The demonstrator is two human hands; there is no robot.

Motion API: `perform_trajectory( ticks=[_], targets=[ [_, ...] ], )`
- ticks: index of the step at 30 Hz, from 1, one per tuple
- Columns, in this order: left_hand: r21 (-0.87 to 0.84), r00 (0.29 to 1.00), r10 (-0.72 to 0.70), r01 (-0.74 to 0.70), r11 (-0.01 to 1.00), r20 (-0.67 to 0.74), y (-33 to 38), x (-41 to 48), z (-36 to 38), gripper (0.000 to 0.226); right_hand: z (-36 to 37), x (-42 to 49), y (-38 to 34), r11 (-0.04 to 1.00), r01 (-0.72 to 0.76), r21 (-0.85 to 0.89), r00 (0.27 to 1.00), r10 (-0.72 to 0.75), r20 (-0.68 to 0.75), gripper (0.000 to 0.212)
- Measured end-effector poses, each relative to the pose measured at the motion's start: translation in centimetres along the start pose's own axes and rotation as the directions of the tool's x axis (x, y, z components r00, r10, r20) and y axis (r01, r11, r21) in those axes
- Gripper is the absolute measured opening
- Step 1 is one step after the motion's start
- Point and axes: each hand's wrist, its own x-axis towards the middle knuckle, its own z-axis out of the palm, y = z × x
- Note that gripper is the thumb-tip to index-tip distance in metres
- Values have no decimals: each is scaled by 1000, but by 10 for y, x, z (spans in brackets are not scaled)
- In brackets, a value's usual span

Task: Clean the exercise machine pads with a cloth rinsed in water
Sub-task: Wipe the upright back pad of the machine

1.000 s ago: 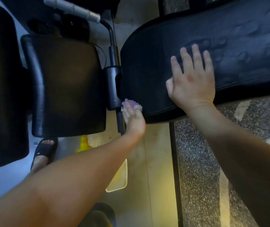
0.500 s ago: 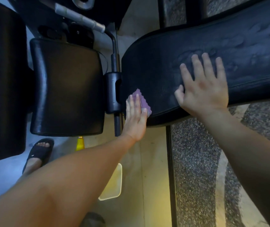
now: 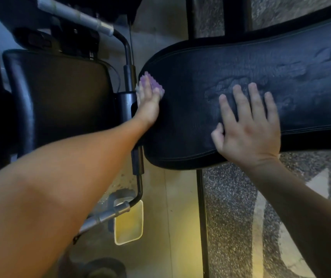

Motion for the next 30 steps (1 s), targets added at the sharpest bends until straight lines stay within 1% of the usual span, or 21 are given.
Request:
perform_trajectory(
  ticks=[2, 5, 8, 11, 13, 15, 19, 22, 24, 26, 28, 30],
  targets=[
    [34, 999, 45, -44, 998, -12, 10, 4, -2, 72, 2, 1, 0, 1000, 11, 14, 1000, -11, -1, 58],
    [127, 987, 160, -159, 979, 1, 12, -30, 8, 63, 5, 0, 2, 1000, 17, 22, 999, -16, -33, 57],
    [257, 962, 261, -274, 927, 84, -5, -91, 24, 62, 4, 1, 1, 1000, 16, 16, 999, -15, -36, 57],
    [345, 917, 348, -397, 851, 195, -25, -132, 35, 65, 1, 1, 1, 1000, 10, 11, 1000, -10, -14, 56],
    [378, 909, 358, -415, 828, 214, -26, -128, 33, 65, 1, 2, 2, 1000, 6, 4, 1000, -6, -5, 56],
    [403, 915, 355, -403, 822, 191, -13, -105, 25, 63, 1, 2, 0, 1000, 10, 3, 1000, -10, 8, 56],
    [412, 936, 339, -345, 843, 89, 50, -39, 13, 62, 2, 2, 1, 1000, 10, 4, 1000, -10, 17, 57],
    [418, 936, 342, -342, 842, 77, 76, -27, 17, 61, 2, 3, 2, 1000, 6, 10, 1000, -6, -9, 56],
    [444, 905, 407, -419, 792, 128, 66, -50, 23, 61, 3, 3, 2, 1000, 4, 8, 1000, -4, -19, 56],
    [480, 851, 480, -519, 708, 213, 41, -84, 30, 63, 4, 3, 3, 1000, 9, 9, 1000, -9, -22, 56],
    [515, 811, 505, -581, 631, 295, 15, -113, 35, 65, 5, 3, 3, 1000, 14, 10, 1000, -14, -26, 56],
    [535, 787, 517, -612, 583, 337, 7, -116, 35, 65, 7, 4, 4, 1000, 19, 14, 999, -18, -37, 56]
  ],
)
